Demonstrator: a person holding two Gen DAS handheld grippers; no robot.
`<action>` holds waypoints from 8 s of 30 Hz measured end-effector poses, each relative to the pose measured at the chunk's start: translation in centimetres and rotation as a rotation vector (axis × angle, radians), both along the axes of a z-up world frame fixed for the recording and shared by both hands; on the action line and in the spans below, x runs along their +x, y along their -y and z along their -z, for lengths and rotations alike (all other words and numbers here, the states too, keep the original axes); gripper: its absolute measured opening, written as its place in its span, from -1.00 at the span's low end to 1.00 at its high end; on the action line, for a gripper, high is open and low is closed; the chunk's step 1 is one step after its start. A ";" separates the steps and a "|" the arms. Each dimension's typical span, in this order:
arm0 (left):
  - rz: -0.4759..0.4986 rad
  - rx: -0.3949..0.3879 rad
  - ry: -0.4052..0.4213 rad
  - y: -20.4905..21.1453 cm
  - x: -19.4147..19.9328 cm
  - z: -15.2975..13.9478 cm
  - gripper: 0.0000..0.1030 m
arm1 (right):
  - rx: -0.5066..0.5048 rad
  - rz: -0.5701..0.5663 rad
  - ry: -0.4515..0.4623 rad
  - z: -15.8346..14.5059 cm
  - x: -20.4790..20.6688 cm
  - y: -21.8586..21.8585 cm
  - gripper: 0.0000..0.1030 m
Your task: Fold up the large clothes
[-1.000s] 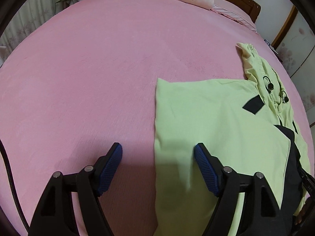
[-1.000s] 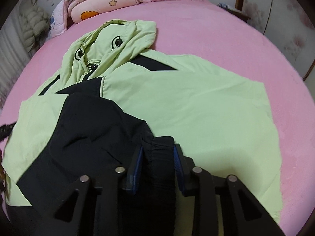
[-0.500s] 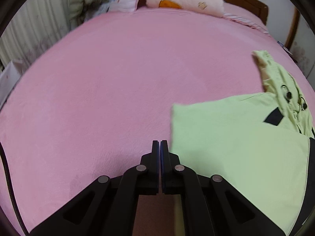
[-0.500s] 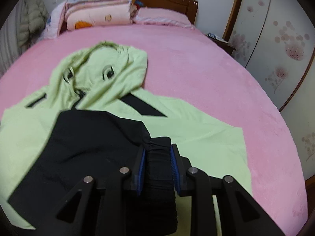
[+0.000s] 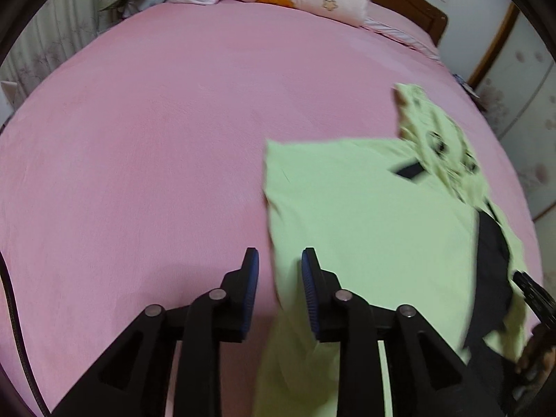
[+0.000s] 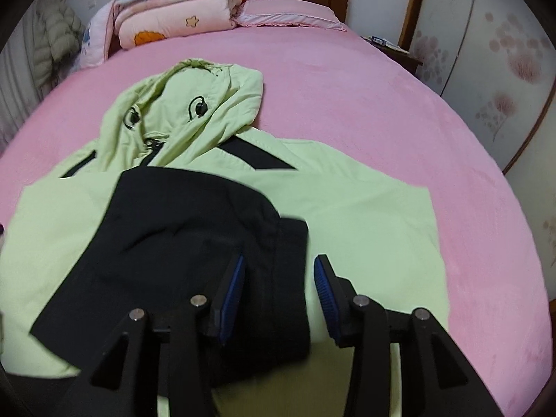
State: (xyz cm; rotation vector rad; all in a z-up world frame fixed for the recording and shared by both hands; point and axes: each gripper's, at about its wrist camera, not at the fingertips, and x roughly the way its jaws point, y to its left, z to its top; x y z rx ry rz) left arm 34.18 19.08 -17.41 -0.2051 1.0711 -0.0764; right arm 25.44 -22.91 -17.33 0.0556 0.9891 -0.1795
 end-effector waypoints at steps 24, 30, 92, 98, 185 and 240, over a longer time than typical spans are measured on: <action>0.002 0.158 -0.014 1.2 -6.1 3.8 0.18 | 0.087 0.073 -0.063 2.7 -3.6 0.1 -0.19; 0.022 0.182 0.021 3.3 -7.0 1.3 0.25 | 0.144 0.078 -0.049 0.3 -5.8 0.3 -0.18; 0.031 0.035 0.075 -6.6 -36.2 -2.0 0.74 | 0.095 -0.023 0.164 -7.5 -37.2 2.7 0.00; 0.088 -0.030 0.007 -6.6 -35.6 0.9 0.52 | 0.107 0.061 0.051 -4.0 -37.9 6.1 0.00; 0.170 0.113 0.146 -0.5 -1.8 -2.2 0.37 | -0.025 -0.146 0.089 -3.7 -1.9 12.5 0.15; 0.054 0.258 0.049 7.3 9.3 4.8 -0.72 | -0.115 0.066 -0.038 4.4 10.7 11.9 -0.75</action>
